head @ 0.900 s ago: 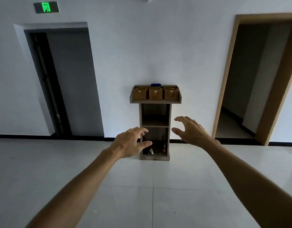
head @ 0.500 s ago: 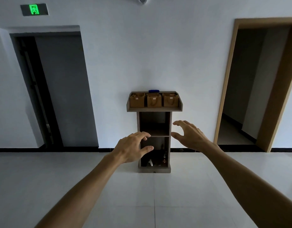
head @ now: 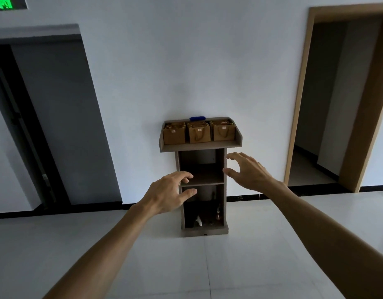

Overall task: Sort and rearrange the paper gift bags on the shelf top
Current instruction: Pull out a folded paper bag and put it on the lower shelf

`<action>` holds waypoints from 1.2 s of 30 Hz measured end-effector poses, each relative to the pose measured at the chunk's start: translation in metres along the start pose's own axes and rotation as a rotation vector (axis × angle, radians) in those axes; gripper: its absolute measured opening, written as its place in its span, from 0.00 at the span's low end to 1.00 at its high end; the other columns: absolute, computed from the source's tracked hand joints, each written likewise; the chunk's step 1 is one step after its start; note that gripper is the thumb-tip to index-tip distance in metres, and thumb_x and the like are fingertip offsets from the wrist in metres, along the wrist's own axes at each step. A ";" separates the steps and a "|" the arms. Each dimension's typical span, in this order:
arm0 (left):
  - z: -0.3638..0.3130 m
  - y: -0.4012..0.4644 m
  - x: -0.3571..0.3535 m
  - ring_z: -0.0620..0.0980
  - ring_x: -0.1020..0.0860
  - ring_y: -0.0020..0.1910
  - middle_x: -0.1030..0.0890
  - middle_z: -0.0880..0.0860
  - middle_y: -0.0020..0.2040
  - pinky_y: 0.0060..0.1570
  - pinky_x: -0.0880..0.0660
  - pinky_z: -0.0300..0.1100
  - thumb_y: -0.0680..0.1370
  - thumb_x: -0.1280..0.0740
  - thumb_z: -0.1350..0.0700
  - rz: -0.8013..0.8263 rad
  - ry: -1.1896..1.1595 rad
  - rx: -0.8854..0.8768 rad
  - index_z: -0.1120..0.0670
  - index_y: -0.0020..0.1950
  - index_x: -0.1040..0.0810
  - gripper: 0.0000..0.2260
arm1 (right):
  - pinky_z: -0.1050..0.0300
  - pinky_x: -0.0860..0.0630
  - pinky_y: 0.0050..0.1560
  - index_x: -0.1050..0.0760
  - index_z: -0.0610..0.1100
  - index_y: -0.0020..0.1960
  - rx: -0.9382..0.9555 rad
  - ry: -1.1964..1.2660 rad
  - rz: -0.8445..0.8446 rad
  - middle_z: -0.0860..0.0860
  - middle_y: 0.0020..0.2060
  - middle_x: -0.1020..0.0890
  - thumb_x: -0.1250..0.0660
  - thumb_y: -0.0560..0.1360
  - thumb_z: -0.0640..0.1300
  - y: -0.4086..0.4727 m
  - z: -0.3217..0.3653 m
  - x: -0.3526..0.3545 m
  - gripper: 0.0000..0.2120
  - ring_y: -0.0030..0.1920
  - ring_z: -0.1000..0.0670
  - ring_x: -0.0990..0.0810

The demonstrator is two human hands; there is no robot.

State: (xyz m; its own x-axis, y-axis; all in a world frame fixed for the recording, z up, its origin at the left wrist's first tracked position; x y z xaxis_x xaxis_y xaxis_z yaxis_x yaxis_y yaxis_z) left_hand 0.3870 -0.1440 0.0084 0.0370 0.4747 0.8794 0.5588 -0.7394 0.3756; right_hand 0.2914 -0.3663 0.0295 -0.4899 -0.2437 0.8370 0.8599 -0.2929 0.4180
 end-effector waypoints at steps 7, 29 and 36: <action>0.051 0.096 -0.037 0.43 0.23 0.54 0.22 0.44 0.61 0.46 0.26 0.39 0.77 0.35 0.40 -0.031 -0.021 -0.005 0.45 0.67 0.29 0.20 | 0.44 0.29 0.65 0.32 0.47 0.71 0.026 0.028 -0.013 0.48 0.70 0.28 0.36 0.78 0.55 0.098 -0.046 -0.037 0.24 0.68 0.45 0.28; 0.213 0.357 -0.132 0.41 0.24 0.54 0.23 0.40 0.58 0.49 0.23 0.42 0.77 0.34 0.41 -0.026 -0.099 0.116 0.43 0.66 0.28 0.19 | 0.45 0.25 0.63 0.32 0.49 0.71 0.035 0.114 0.059 0.49 0.70 0.29 0.34 0.77 0.55 0.390 -0.185 -0.156 0.24 0.67 0.46 0.28; 0.287 0.451 -0.154 0.41 0.23 0.53 0.22 0.40 0.57 0.44 0.26 0.39 0.77 0.34 0.41 -0.040 -0.129 0.087 0.43 0.65 0.27 0.18 | 0.46 0.25 0.63 0.33 0.50 0.71 0.021 0.106 0.063 0.50 0.69 0.29 0.34 0.77 0.54 0.493 -0.207 -0.209 0.24 0.66 0.47 0.27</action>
State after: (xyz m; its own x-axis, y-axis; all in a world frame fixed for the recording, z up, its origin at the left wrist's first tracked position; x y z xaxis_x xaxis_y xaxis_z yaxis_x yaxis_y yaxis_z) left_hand 0.8704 -0.4136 -0.0418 0.1161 0.5646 0.8171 0.6311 -0.6772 0.3782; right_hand 0.7881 -0.6512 -0.0123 -0.4465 -0.3575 0.8203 0.8916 -0.2545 0.3744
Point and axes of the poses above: each hand's wrist, its own y-axis towards the middle knuckle, its own x-axis out of the back of the hand, z = x × y, the point moved 5 cm from there along y, towards the middle knuckle
